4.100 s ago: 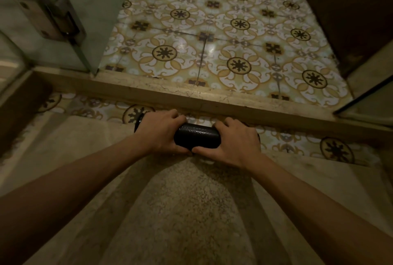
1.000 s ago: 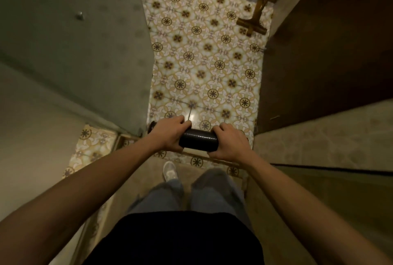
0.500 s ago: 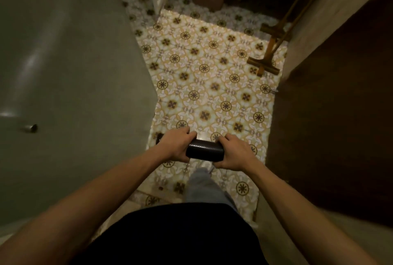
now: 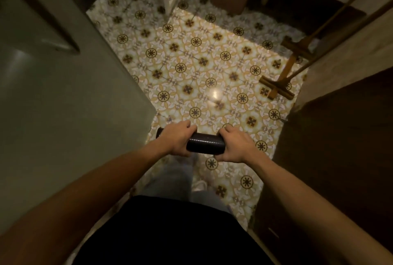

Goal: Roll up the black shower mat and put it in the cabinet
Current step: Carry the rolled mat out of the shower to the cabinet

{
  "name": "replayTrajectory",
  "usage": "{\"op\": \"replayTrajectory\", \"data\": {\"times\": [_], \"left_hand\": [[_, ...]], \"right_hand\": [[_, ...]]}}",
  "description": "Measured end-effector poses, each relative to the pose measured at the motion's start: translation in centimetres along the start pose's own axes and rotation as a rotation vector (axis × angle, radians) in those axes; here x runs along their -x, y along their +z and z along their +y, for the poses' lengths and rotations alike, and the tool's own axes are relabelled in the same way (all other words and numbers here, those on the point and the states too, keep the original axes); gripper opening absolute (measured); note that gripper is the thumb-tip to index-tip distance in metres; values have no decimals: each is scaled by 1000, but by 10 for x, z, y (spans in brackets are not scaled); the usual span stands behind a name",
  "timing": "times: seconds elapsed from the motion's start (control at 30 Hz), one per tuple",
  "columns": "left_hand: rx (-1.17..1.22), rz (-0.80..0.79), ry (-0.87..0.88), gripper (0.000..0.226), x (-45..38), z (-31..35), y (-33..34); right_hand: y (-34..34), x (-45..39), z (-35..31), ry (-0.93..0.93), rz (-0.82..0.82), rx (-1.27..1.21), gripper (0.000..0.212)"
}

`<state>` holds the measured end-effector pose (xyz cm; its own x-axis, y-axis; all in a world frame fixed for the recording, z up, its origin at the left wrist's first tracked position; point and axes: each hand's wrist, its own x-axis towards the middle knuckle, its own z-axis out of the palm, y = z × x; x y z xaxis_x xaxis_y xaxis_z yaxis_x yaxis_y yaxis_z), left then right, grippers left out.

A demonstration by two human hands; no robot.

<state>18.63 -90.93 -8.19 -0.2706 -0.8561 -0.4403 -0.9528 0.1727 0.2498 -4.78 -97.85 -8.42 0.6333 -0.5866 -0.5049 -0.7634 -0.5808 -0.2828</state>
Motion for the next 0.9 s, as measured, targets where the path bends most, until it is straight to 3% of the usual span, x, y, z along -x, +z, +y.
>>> {"op": "replayTrajectory", "data": {"times": [0.53,0.9], "left_hand": [[101,-28,-92,66,-184,-159,-137],[259,50,-353,67,-286,-287,-219]], "right_hand": [[-168,-246,67,-91,-66,53,70],[-305,-469,82,-387,-175,238,69]]}}
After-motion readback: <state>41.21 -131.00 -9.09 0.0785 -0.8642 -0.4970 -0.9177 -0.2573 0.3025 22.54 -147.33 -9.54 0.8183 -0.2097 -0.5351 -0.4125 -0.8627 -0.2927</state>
